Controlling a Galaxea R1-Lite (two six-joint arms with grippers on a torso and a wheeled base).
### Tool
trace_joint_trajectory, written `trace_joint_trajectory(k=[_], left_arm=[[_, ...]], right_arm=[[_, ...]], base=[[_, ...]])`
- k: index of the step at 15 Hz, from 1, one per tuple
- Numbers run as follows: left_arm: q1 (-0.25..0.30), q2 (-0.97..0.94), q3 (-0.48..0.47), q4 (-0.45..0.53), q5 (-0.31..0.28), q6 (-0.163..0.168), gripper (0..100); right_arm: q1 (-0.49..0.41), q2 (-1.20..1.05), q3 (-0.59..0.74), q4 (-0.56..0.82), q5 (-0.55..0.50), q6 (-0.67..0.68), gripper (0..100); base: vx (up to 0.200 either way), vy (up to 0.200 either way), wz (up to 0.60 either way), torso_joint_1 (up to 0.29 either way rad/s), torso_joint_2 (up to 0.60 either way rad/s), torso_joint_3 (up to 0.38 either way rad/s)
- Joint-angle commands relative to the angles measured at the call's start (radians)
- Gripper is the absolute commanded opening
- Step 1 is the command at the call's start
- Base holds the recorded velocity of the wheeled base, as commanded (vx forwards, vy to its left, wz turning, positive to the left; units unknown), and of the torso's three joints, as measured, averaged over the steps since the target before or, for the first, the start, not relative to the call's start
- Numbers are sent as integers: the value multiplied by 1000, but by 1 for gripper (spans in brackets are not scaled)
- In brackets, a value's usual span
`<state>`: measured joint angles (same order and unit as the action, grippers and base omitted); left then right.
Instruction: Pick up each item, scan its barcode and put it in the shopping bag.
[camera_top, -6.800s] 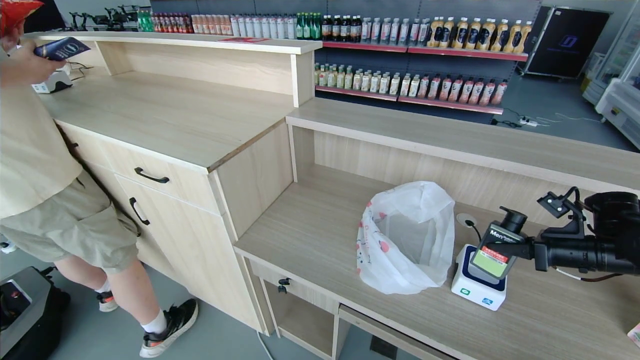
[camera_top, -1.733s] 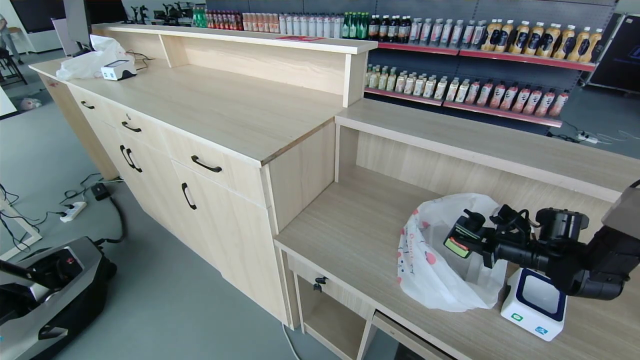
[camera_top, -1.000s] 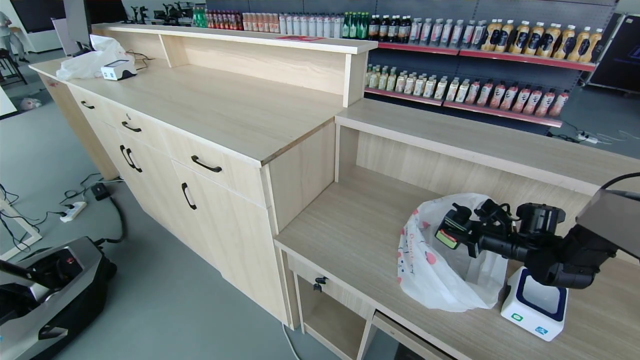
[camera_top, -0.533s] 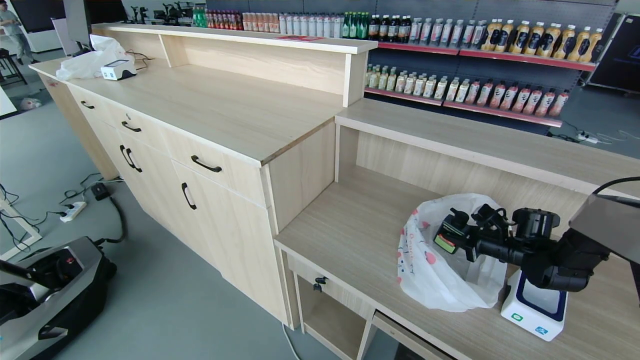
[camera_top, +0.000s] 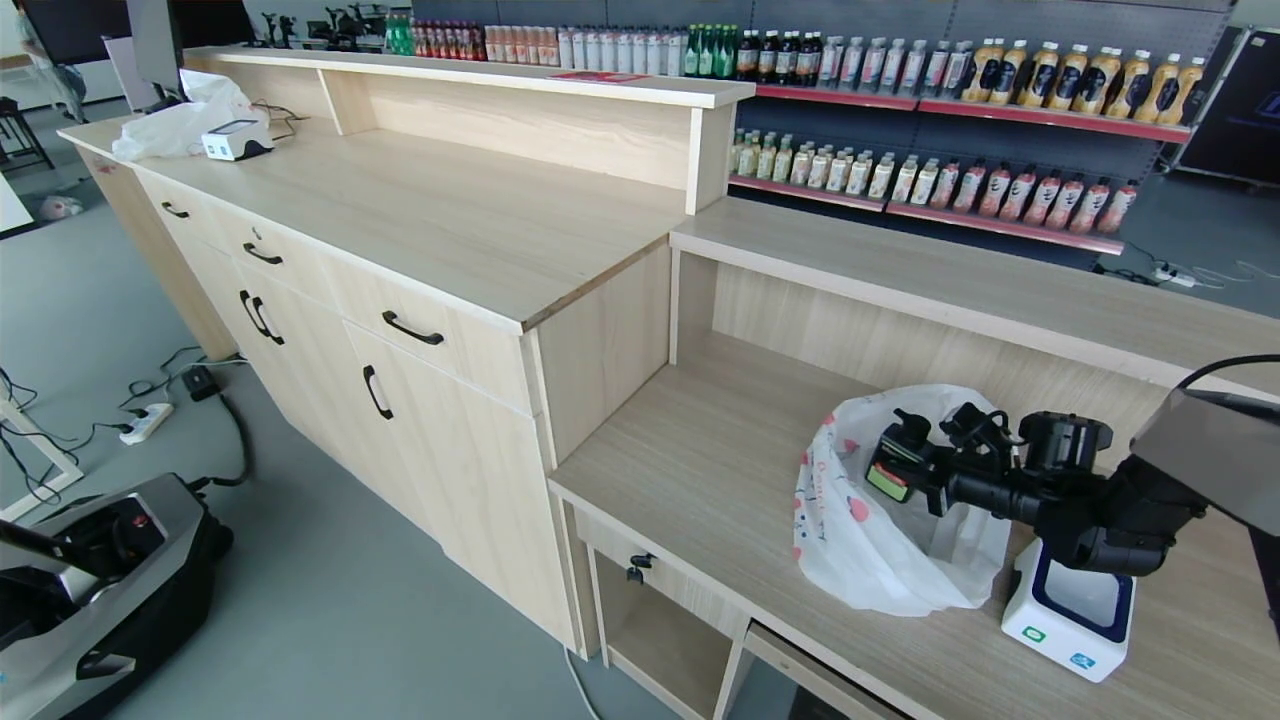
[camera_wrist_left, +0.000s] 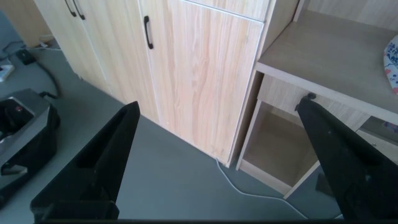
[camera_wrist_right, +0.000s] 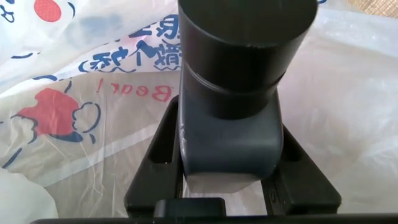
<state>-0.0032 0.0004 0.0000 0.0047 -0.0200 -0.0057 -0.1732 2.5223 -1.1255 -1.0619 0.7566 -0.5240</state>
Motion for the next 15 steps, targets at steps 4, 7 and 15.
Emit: trace_joint_trajectory(k=[4, 7, 15], left_arm=[[0, 1, 0, 0, 0, 0, 100], [0, 1, 0, 0, 0, 0, 100], [0, 1, 0, 0, 0, 0, 100]], right_arm=[[-5, 3, -20, 37, -2, -2, 100], [-3, -70, 7, 108, 0, -2, 100], [-94, -517, 294, 278, 3, -48, 100]], base=[[0, 0, 0, 0, 0, 0], [0, 0, 0, 0, 0, 0], [0, 0, 0, 0, 0, 0]])
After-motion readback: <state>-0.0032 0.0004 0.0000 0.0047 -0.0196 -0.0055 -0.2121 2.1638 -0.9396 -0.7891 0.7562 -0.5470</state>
